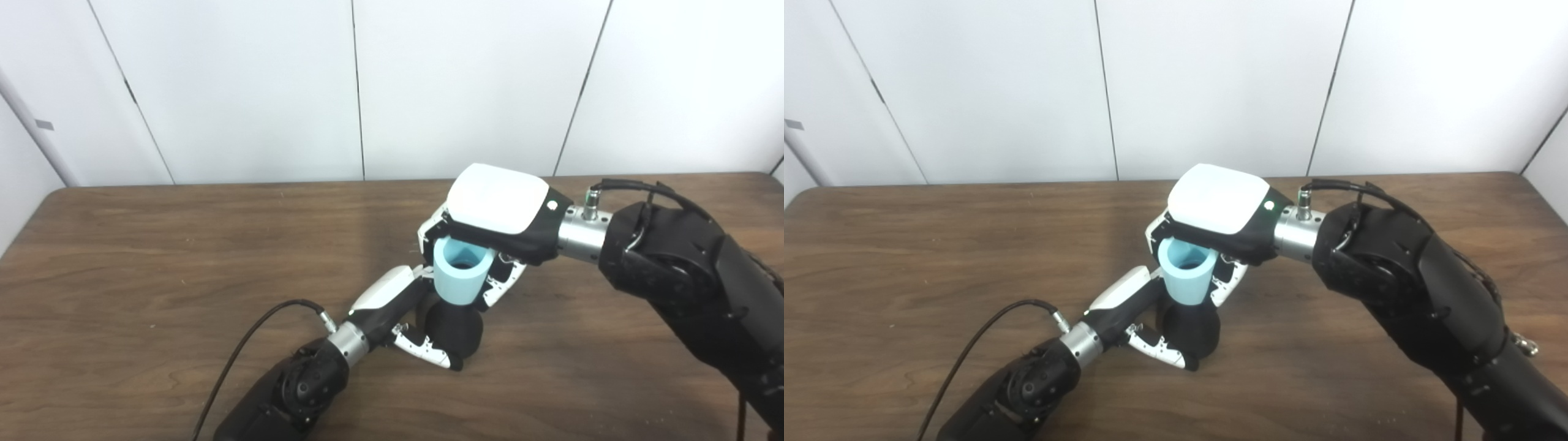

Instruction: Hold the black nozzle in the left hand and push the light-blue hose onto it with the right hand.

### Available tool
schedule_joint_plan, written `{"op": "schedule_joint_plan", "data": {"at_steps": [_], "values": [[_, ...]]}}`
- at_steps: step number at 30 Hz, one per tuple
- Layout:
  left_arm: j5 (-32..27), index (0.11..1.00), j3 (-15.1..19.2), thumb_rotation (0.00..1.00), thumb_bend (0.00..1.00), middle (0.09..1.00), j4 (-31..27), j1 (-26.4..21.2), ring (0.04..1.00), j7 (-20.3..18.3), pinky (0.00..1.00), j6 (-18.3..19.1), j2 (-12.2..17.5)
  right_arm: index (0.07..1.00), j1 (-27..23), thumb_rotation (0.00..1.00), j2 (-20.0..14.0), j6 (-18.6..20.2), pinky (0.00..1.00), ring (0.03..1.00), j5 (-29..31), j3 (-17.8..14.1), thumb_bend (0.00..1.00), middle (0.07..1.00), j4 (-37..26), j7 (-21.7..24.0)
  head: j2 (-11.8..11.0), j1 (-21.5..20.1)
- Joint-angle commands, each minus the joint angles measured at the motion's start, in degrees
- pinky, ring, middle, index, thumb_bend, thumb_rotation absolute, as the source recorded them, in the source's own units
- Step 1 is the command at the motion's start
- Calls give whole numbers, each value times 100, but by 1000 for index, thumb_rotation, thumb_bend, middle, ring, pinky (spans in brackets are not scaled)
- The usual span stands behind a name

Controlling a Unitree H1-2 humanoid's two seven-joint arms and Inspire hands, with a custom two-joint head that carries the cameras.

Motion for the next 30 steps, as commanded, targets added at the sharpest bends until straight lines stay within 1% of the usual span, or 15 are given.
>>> {"op": "schedule_joint_plan", "data": {"at_steps": [1, 8, 13, 23, 27, 30], "values": [[223, 480, -344, 65, 522, 819, 566, 641, 983, -910, 1000, 865, 352, 539, 56, 0, -346, 114, 278, 374, -227, 209, 511, 465, 80, 731, 8, -3], [206, 480, -342, 65, 522, 817, 535, 647, 983, -918, 1000, 875, 357, 534, -6, 0, -401, 236, 205, 352, -169, 154, 510, 446, -31, 919, 11, -6], [196, 480, -337, 65, 522, 817, 549, 642, 983, -919, 1000, 871, 356, 536, 38, 0, -442, 138, 224, 359, -76, 95, 511, 448, 6, 803, 22, 2], [198, 480, -331, 65, 522, 816, 568, 645, 983, -904, 1000, 864, 353, 537, 170, 0, -450, 327, 270, 377, 256, 11, 512, 453, -6, 793, 22, -6], [211, 480, -335, 65, 522, 814, 493, 666, 983, -922, 1000, 916, 362, 536, 284, 0, -428, 244, 279, 384, 359, -24, 512, 457, 64, 600, 31, -3], [211, 480, -336, 65, 522, 814, 486, 664, 983, -930, 1000, 920, 361, 534, 225, 0, -485, 231, 302, 395, 351, -53, 513, 464, 72, 618, 36, -4]]}}
